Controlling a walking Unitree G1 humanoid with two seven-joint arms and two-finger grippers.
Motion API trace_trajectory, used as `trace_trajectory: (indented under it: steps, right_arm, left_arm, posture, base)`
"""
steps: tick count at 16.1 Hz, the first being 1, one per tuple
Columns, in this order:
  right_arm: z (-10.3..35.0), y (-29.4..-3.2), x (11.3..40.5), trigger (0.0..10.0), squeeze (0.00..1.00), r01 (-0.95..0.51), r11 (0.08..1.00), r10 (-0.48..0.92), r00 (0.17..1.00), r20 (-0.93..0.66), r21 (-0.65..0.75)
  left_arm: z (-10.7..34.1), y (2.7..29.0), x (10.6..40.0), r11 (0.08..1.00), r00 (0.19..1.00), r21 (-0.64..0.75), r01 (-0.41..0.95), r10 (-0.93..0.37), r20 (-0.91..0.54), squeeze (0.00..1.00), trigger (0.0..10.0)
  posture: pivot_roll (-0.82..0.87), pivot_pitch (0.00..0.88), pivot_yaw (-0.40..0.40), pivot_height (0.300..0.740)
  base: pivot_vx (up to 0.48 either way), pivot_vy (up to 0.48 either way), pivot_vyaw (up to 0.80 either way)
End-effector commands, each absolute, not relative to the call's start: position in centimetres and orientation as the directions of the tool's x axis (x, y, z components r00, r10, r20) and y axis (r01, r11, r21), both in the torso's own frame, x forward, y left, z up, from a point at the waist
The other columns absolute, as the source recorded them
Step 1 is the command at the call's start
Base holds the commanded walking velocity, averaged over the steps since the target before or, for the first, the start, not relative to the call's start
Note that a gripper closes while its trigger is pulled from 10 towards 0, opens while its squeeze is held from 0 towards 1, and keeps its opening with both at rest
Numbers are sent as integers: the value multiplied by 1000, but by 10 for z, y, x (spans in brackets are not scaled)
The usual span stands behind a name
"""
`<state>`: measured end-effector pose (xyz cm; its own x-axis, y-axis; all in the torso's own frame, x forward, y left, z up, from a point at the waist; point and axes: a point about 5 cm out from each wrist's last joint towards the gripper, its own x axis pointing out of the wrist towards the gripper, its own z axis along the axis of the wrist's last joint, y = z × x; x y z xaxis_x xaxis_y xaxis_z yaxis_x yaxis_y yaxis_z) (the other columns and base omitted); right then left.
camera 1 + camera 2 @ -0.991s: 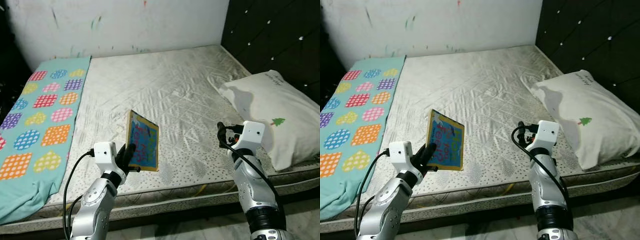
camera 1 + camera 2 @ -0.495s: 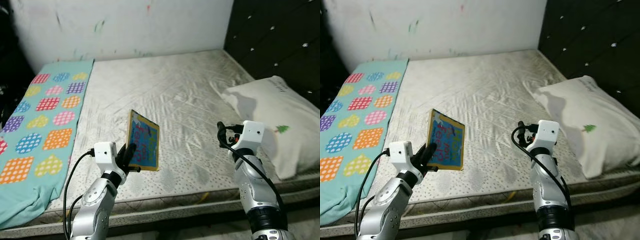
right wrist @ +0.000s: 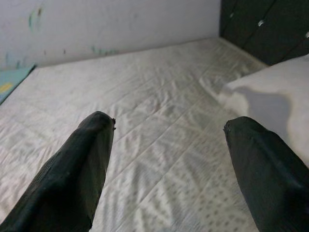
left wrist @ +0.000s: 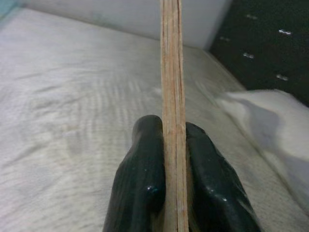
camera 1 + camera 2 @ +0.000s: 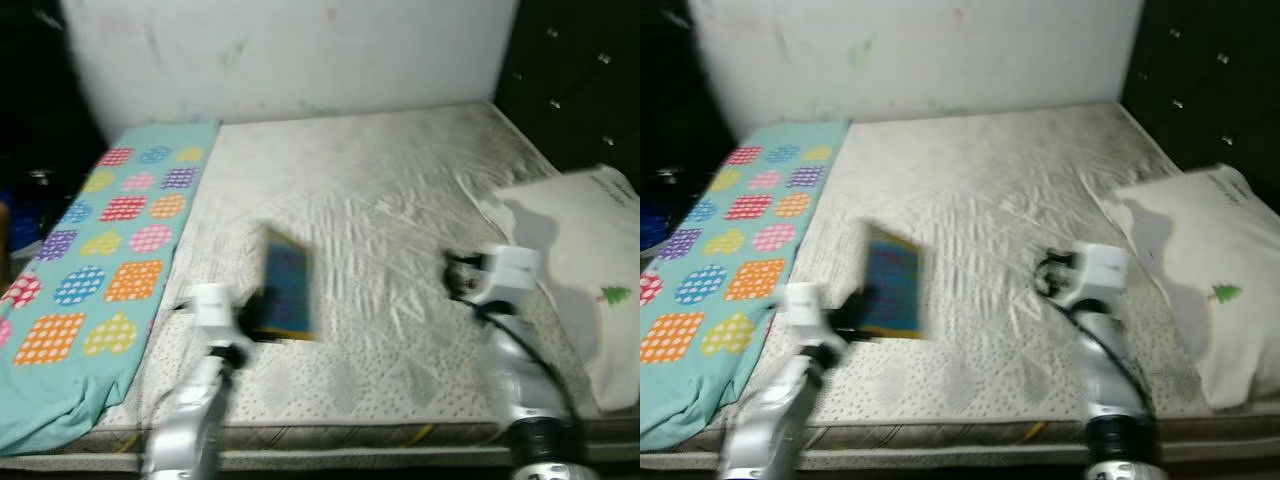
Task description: Clean up the room
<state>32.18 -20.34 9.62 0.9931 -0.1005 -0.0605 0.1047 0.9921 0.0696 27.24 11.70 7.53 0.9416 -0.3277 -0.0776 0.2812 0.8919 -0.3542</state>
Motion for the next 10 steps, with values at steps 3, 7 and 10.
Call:
trace_trajectory:
  steps: [3,7,10]
  right_arm:
    - [99,-190,325,10000,0,57,996,-54,998,-42,73]
    - [99,-189,325,10000,0,54,996,-51,998,-42,76]
    - [98,-188,326,10000,0,48,996,-45,998,-46,74]
  left_arm:
    - [82,132,276,913,958,-322,250,-282,-55,0,10000]
    - [82,131,276,912,957,-324,251,-284,-56,0,10000]
    - [81,131,276,913,958,-324,248,-282,-59,0,10000]
  posture:
    - [-88,0,56,740]
    - [-87,0,54,740]
    - [-86,0,54,740]
  base:
    - [0,-105,263]
    - [0,-324,791]
    - [0,-328,156]
